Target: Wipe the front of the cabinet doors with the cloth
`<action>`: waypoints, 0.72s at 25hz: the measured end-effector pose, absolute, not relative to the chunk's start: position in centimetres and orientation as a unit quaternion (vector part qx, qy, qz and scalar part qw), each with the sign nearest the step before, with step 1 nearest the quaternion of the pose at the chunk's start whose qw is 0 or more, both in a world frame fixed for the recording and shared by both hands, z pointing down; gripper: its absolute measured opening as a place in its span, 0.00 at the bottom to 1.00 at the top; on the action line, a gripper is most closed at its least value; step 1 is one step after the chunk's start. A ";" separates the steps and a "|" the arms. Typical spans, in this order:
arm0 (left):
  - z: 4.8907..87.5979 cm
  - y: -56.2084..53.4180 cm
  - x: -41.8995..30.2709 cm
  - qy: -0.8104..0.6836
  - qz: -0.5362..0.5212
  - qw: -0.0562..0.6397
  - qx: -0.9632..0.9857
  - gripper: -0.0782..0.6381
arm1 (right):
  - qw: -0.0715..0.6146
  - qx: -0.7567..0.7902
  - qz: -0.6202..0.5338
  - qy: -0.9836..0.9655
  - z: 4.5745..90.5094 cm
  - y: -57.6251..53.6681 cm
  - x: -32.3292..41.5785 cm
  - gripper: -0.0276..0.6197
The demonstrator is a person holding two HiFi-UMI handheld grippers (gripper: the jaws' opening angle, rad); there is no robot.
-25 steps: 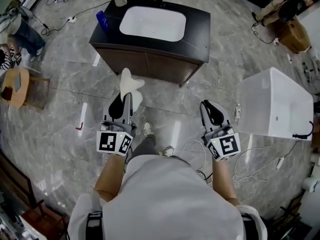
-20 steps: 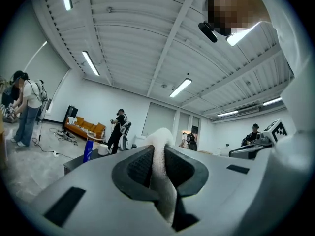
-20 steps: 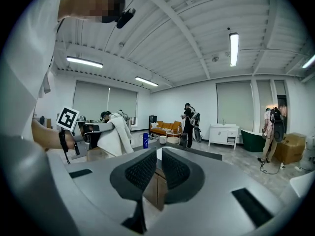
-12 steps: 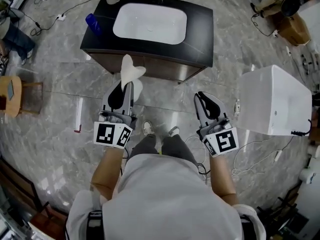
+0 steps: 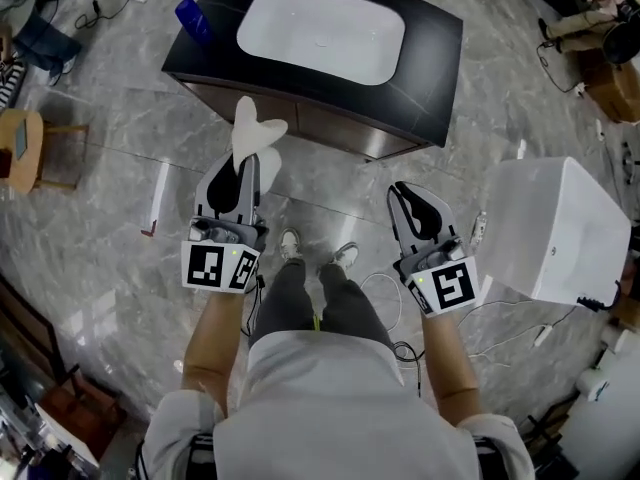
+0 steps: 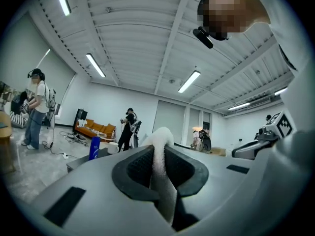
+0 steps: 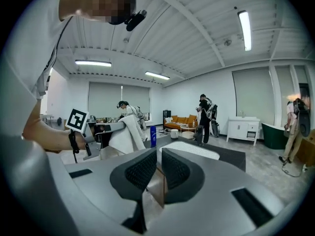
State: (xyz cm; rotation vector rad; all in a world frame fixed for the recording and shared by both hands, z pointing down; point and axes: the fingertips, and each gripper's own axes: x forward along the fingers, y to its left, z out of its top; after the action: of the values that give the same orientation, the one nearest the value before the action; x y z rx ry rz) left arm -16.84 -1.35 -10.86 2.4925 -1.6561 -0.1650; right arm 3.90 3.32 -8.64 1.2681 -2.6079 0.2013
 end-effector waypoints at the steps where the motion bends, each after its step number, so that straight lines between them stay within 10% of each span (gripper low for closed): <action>1: -9.5 -1.7 -16.9 -0.556 -0.053 0.075 0.826 0.19 | 0.117 0.428 0.074 -0.893 -7.1 3.0 3.7 0.13; 18: 14.7 -8.1 -16.3 -0.551 -0.085 0.034 0.830 0.19 | 0.091 0.421 0.065 -0.900 20.6 -3.3 2.2 0.13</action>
State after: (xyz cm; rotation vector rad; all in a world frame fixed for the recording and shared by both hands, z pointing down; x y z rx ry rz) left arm -16.34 -8.13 14.75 2.5519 -1.6939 -0.2610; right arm 2.25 -3.25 20.65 1.2520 -2.6755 0.1928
